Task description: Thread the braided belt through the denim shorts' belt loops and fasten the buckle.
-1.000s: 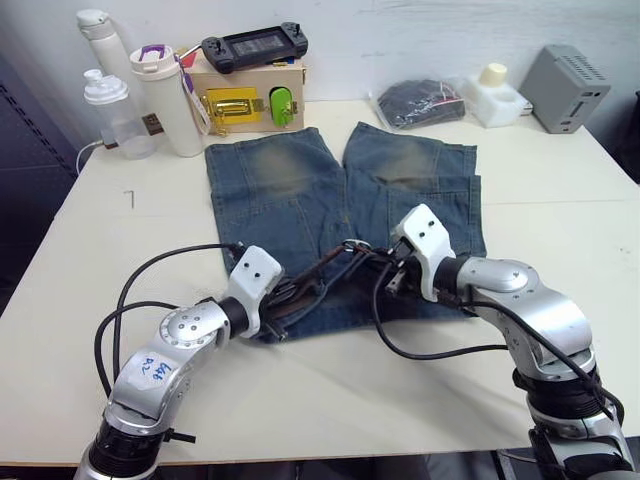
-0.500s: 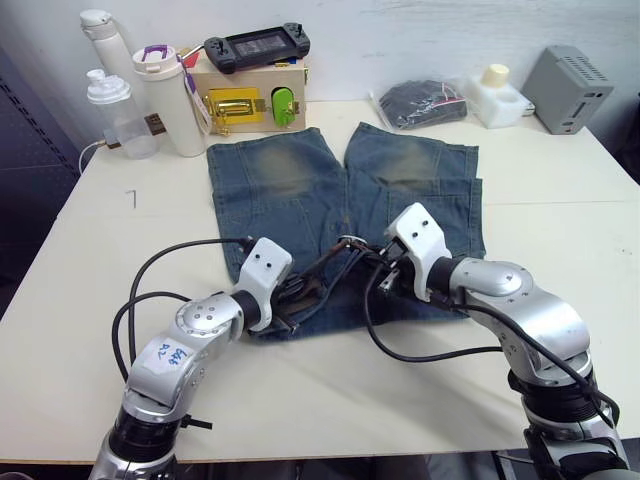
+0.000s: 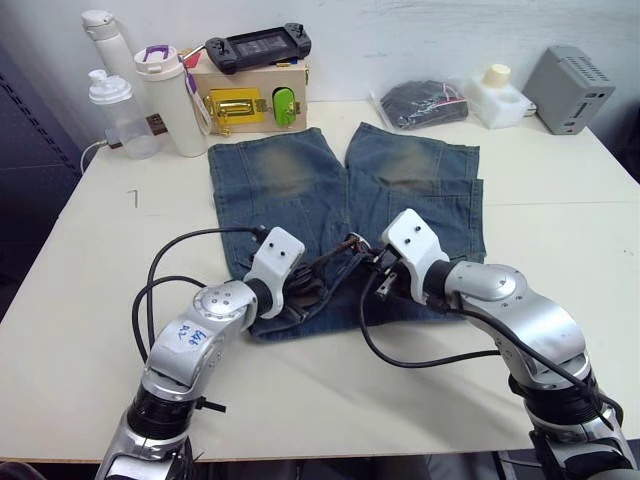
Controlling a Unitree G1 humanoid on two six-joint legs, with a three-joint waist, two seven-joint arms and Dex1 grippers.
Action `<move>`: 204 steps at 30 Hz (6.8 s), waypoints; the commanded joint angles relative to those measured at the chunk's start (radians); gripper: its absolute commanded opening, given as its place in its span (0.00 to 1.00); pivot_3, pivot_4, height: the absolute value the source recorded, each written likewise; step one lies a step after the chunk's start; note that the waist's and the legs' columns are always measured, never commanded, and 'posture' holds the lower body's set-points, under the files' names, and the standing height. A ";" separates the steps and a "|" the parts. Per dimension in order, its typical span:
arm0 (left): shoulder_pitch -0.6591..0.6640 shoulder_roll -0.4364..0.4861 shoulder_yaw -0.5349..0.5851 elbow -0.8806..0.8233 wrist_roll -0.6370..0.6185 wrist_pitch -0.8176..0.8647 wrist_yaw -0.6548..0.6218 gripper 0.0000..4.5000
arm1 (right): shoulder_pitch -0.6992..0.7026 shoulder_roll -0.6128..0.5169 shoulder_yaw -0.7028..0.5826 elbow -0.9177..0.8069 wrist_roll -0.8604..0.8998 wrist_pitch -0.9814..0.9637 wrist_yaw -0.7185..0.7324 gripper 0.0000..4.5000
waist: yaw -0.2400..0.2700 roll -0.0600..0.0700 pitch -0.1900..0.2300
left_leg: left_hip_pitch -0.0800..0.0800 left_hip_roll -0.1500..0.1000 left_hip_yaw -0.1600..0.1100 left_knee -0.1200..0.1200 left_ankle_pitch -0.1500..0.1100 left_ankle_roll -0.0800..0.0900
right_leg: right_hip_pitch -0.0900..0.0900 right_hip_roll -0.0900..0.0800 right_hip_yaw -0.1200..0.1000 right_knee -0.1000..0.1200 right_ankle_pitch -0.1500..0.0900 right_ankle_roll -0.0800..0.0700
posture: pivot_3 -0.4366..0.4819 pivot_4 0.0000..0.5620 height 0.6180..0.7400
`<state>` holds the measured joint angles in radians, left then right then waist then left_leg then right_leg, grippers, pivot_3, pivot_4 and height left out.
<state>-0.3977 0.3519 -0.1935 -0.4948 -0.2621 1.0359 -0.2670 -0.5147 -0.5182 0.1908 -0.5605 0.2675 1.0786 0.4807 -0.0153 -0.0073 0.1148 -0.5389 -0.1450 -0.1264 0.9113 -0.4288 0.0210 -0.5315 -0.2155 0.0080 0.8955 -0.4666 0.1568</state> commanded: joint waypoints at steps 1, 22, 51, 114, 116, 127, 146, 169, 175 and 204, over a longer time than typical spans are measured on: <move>0.027 0.003 -0.006 -0.027 -0.008 0.002 -0.018 0.00 | -0.027 0.029 -0.004 -0.030 0.018 0.002 -0.010 0.01 | 0.000 0.000 0.000 | 0.000 0.000 0.000 0.000 0.000 0.000 | 0.000 0.000 0.000 0.000 0.000 0.000 | 0.48 0.27 0.22; 0.135 -0.008 0.078 -0.085 -0.010 0.121 0.030 0.00 | -0.040 0.085 -0.052 -0.021 0.043 0.027 -0.044 0.01 | -0.011 0.000 0.000 | 0.015 0.000 0.000 -0.015 0.002 -0.002 | 0.012 0.000 0.000 -0.010 0.000 0.000 | 0.48 0.27 0.22; -0.086 -0.145 -0.074 0.116 0.016 -0.123 -0.035 0.00 | 0.000 -0.013 0.094 -0.086 0.079 0.018 0.057 0.01 | 0.015 -0.002 0.001 | 0.017 0.000 0.000 -0.021 0.008 -0.001 | 0.019 0.001 -0.001 -0.026 0.006 0.011 | 0.48 0.27 0.22; 0.057 0.125 0.356 0.113 -0.215 -0.316 -0.451 0.64 | -0.057 -0.289 0.022 0.400 -0.469 -1.105 0.416 0.00 | 0.011 -0.008 0.007 | 0.010 0.001 0.000 -0.022 0.010 0.000 | 0.013 0.000 -0.003 -0.028 0.008 0.016 | 0.48 0.27 0.22; 0.039 0.148 0.358 0.193 -0.192 -0.345 -0.443 0.51 | -0.047 -0.285 0.018 0.397 -0.471 -1.107 0.406 0.00 | 0.015 -0.008 0.007 | 0.010 0.001 0.000 -0.021 0.010 0.000 | 0.014 0.000 -0.003 -0.029 0.008 0.016 | 0.48 0.27 0.22; -0.051 0.190 0.120 0.539 0.051 -0.575 -0.483 0.01 | -0.018 -0.317 -0.090 0.381 -0.411 -1.104 0.392 0.00 | 0.012 -0.008 0.007 | 0.009 0.000 0.000 -0.020 0.010 0.000 | 0.013 0.000 -0.003 -0.027 0.008 0.016 | 0.48 0.27 0.22; -0.084 0.190 0.174 0.487 -0.011 -0.632 -0.523 0.01 | 0.000 -0.374 -0.145 0.247 -0.269 -1.052 0.474 0.00 | 0.012 -0.007 0.007 | 0.009 0.000 0.000 -0.020 0.010 0.000 | 0.013 -0.001 -0.003 -0.027 0.008 0.016 | 0.48 0.27 0.22; -0.184 0.054 0.056 0.272 -0.073 -0.597 -0.475 0.82 | -0.077 -0.285 -0.048 0.265 -0.376 -1.062 0.431 0.00 | 0.012 -0.007 0.008 | 0.009 0.000 -0.001 -0.020 0.010 0.000 | 0.013 -0.001 -0.004 -0.027 0.008 0.016 | 0.48 0.27 0.22; -0.224 -0.003 0.055 0.323 -0.049 -0.635 -0.448 0.82 | -0.072 -0.281 -0.044 0.255 -0.372 -1.043 0.438 0.00 | 0.012 -0.008 0.008 | 0.009 0.000 0.000 -0.019 0.010 0.000 | 0.013 -0.001 -0.003 -0.027 0.008 0.016 | 0.48 0.27 0.22; -0.141 -0.114 0.110 0.296 -0.081 -0.639 -0.330 0.00 | -0.040 -0.224 -0.197 0.252 -0.256 -0.645 0.370 0.60 | 0.013 -0.008 0.008 | 0.009 0.000 -0.001 -0.020 0.010 0.000 | 0.013 0.000 -0.003 -0.027 0.008 0.016 | 0.48 0.27 0.22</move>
<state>-0.5528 0.2606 -0.1042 -0.1454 -0.3108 0.4055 -0.6128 -0.5667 -0.7464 0.0429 -0.2723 -0.0490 0.3513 0.8575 -0.0024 -0.0151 0.1226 -0.5296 -0.1450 -0.1269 0.8917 -0.4185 0.0210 -0.5177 -0.2158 0.0047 0.8686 -0.4584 0.1729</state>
